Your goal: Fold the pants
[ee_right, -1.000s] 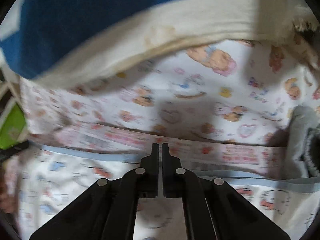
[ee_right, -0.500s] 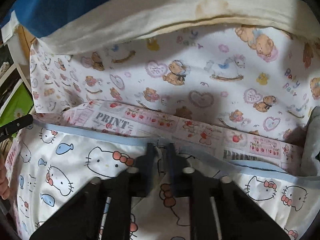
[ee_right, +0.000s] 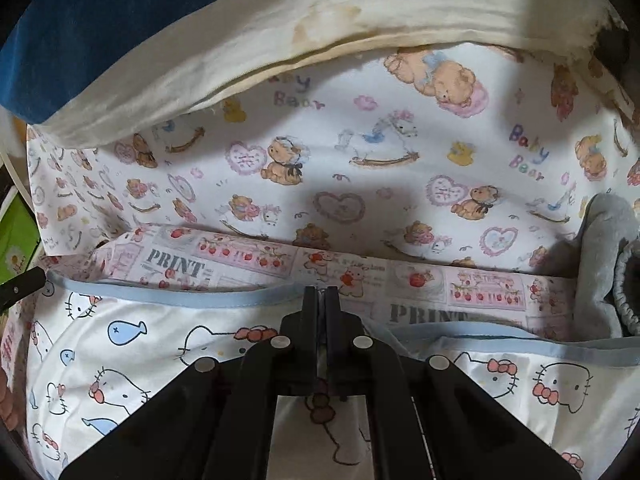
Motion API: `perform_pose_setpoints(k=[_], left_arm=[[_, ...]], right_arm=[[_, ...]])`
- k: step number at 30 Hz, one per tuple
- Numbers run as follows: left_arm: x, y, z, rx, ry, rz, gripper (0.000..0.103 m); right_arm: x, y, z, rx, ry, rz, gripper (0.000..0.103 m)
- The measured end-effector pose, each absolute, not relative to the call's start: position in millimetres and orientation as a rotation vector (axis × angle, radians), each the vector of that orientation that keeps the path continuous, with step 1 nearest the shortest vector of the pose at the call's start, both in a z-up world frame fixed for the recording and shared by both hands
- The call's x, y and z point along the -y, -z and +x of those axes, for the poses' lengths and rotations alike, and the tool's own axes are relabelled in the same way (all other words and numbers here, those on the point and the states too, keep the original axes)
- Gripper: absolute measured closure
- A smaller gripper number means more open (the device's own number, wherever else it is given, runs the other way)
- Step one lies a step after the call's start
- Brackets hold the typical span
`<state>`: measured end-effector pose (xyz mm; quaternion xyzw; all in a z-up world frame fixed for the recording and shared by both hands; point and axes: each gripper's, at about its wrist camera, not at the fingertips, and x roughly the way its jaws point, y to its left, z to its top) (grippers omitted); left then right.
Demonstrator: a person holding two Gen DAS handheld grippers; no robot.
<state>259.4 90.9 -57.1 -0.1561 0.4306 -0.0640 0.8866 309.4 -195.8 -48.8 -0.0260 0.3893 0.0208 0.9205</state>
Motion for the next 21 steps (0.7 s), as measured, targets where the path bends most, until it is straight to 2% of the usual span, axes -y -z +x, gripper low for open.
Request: perform_pose_setpoints(k=[1,3,5,11,15,21], left_arm=[[-89.2,57.8,260.4,-0.895,0.142,-0.323,0.045],[-84.7,61.0,264.9,-0.888,0.16,-0.321,0.055],[-78.6,68.6,270.5,-0.914,0.175,-0.293,0.095],[-94.5,41.5,250.7,-0.79,0.055,-0.326,0.099],[-104.8,16.4,233.5,-0.705,-0.094,-0.218,0.099],[-126.9,23.3,238.9,-0.798,-0.191,-0.225,0.099]], right_arm=[[194.8,49.8,310.0,-0.8,-0.039,-0.057,0.101],[192.4,50.2,309.5,-0.796,-0.035,-0.075,0.101],[188.2,51.9,309.9,-0.792,-0.03,-0.088,0.101],[183.2,42.0,300.1,-0.738,-0.123,-0.077,0.101],[162.0,24.4,284.6,-0.668,-0.22,-0.077,0.101],[123.3,20.8,298.5,-0.705,-0.203,-0.139,0.101]])
